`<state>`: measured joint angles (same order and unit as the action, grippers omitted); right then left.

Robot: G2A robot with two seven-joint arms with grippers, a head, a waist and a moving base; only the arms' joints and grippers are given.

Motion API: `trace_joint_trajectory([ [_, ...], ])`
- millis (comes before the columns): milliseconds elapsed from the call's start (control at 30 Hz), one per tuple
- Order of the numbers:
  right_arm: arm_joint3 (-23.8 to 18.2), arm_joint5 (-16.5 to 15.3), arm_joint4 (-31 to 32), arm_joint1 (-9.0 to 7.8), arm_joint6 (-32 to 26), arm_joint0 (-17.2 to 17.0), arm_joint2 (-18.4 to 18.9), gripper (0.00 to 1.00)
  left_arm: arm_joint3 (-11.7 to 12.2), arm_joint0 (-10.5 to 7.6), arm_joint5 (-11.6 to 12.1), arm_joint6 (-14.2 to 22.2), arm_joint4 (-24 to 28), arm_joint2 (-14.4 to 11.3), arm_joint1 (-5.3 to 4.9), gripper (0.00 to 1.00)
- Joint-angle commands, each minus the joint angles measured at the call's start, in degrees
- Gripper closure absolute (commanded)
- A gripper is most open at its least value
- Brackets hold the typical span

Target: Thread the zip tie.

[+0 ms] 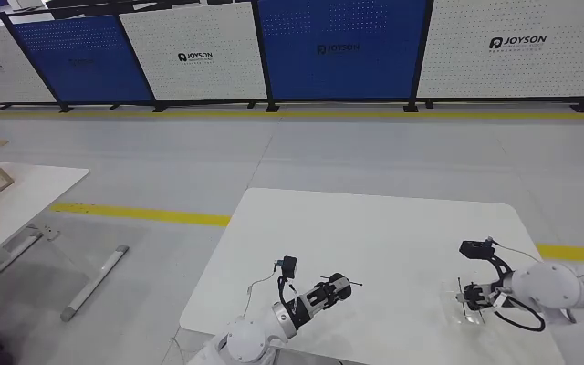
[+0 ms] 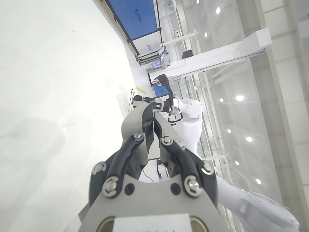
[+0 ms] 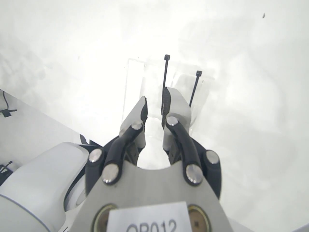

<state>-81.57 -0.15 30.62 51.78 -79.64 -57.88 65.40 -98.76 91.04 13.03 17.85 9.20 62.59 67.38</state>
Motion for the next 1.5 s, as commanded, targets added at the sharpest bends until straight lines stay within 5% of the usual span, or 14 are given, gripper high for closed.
trace_joint_trajectory([
  [0,0.7,0.2,-0.2,0.00,0.0,0.7,-0.8,0.80,0.0,0.00,0.0,0.0,0.0,0.0,0.00,1.00],
  [733,5.1,3.1,-1.1,0.34,0.0,5.2,-7.0,0.74,0.0,0.00,0.0,0.0,0.0,0.0,0.00,1.00],
  [1100,7.2,4.1,-1.3,0.72,0.0,7.0,-9.2,0.81,0.0,0.00,0.0,0.0,0.0,0.0,0.00,1.00],
  [1233,7.5,4.4,-1.3,0.82,0.0,7.4,-9.9,1.00,0.0,0.00,0.0,0.0,0.0,0.0,0.00,1.00],
  [1467,5.0,3.8,-1.7,0.24,1.1,5.8,-8.1,1.00,0.0,0.00,0.0,0.0,0.0,0.0,0.00,1.00],
])
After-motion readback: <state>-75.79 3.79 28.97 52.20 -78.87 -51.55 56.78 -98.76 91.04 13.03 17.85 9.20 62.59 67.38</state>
